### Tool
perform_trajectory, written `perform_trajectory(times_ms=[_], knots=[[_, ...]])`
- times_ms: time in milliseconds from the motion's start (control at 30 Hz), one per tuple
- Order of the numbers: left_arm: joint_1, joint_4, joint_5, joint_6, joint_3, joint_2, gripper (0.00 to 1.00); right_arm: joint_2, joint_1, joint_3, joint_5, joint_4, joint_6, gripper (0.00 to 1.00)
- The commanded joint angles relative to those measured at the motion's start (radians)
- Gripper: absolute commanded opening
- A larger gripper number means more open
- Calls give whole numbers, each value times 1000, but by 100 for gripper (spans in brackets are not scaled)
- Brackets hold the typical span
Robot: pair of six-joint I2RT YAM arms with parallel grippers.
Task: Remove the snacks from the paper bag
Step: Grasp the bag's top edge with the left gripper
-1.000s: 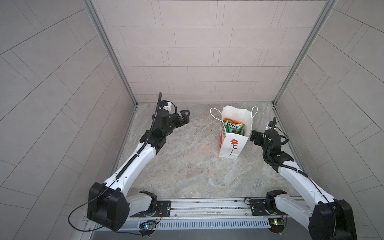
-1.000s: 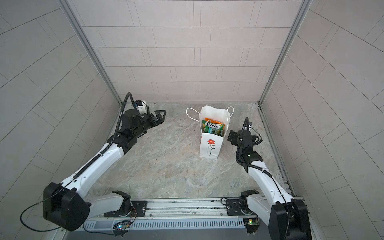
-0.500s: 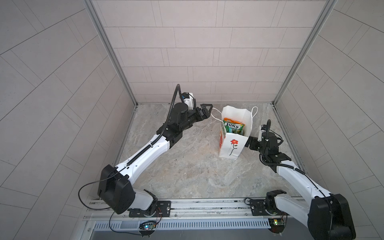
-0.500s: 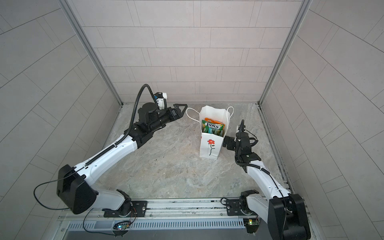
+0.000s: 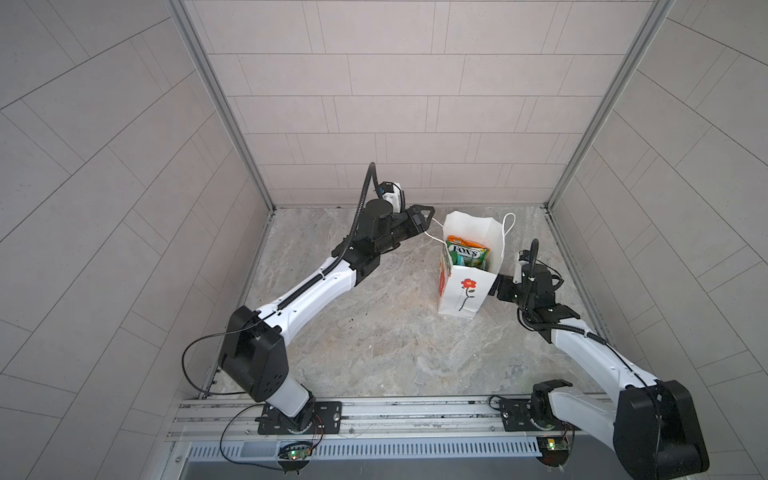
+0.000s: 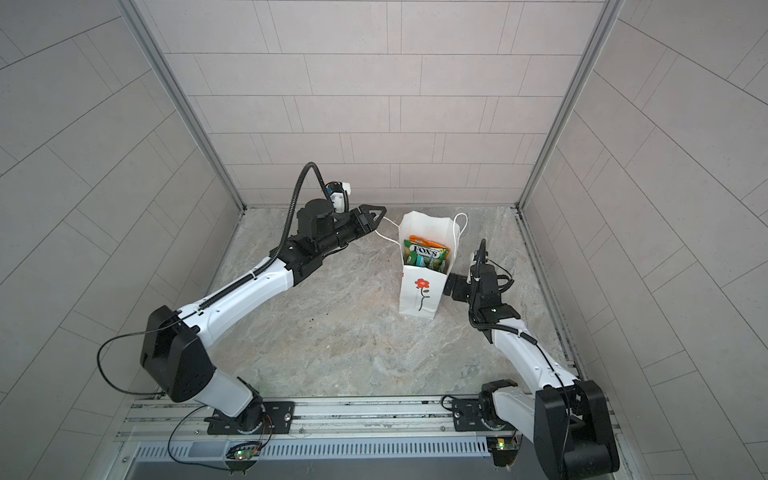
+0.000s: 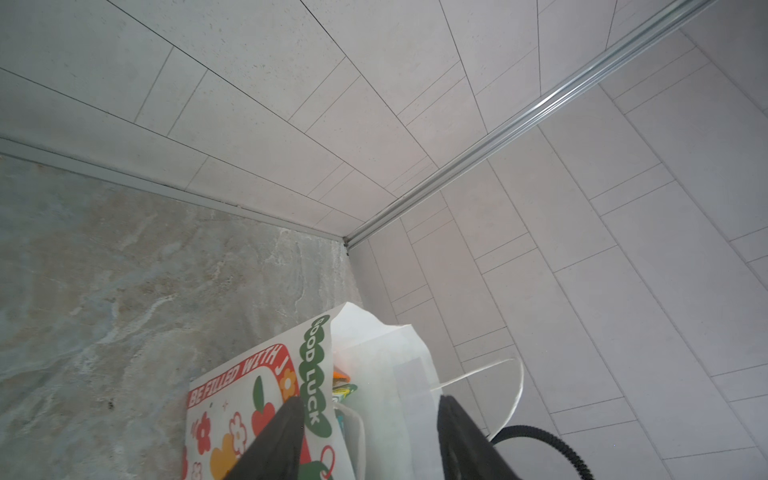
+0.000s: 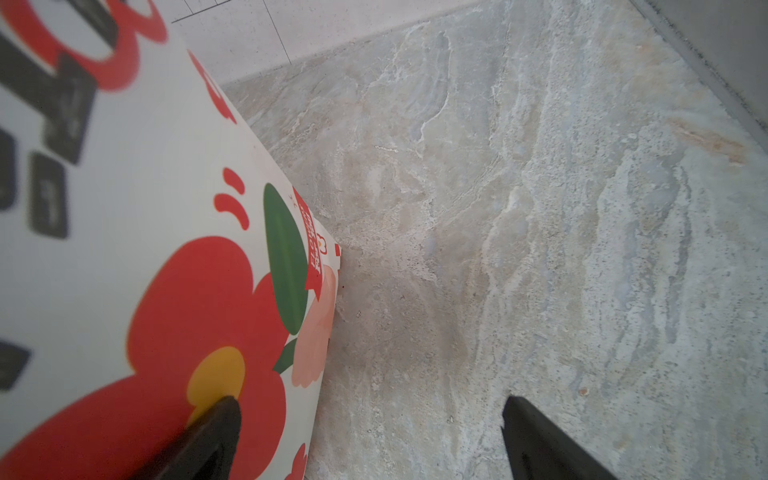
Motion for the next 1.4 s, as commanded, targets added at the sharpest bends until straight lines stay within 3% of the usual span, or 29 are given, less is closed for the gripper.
perform_trajectory(times_ms=[0,267,600,867,1133,1367], knots=[[-7,38,33,-28,33,23,49,-6,2,-4,-1,3,4,99],[-7,38,45,-57,31,39,43,-15,1,-2,4,-5,-1,99],[-7,34,65,-61,49,62,0,1,1,-3,9,-10,-4,100],[5,-56,67,-1,99,43,0,28,2,28,99,-98,-15,99],[38,-250,131,131,259,49,0,138,11,61,-80,-47,-22,99],[95,-366,291,207,396,77,0,238,88,82,-211,72,17,99]])
